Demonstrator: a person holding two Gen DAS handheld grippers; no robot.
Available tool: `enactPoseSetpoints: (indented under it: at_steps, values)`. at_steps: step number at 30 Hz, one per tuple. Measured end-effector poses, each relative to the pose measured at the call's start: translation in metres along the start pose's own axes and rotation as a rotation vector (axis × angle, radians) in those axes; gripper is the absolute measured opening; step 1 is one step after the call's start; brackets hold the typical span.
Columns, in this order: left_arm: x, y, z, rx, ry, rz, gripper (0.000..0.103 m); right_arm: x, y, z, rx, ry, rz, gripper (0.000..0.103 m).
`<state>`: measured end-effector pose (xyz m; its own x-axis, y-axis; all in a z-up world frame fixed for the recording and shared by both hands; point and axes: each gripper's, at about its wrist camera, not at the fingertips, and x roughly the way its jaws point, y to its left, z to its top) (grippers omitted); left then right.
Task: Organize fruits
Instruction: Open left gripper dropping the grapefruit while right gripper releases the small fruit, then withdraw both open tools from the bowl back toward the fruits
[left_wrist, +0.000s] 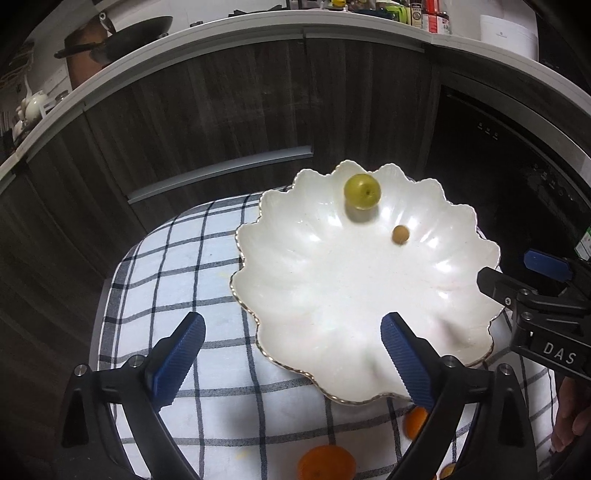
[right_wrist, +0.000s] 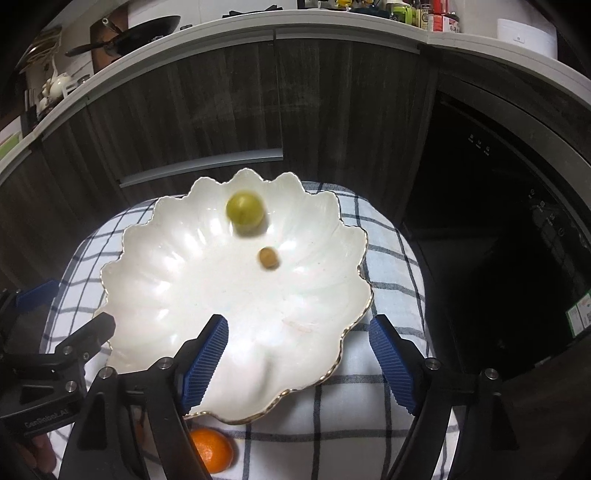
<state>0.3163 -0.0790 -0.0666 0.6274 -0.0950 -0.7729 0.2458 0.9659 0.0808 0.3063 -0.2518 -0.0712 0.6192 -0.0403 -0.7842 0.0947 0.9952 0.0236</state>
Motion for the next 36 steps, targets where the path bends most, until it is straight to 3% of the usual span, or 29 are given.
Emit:
enactPoseSetpoints:
  at_steps: [21,36]
  values:
    - [-0.034,0.007,-0.008,-0.037,-0.035,-0.003,0.098,-0.027,-0.002,-0.010,0.034,-0.004,0.015,0.080]
    - [-0.066,0.004,-0.031,-0.036,-0.047,0.000,0.098,-0.068,0.004,-0.028,0.004,-0.062,0.012,0.080]
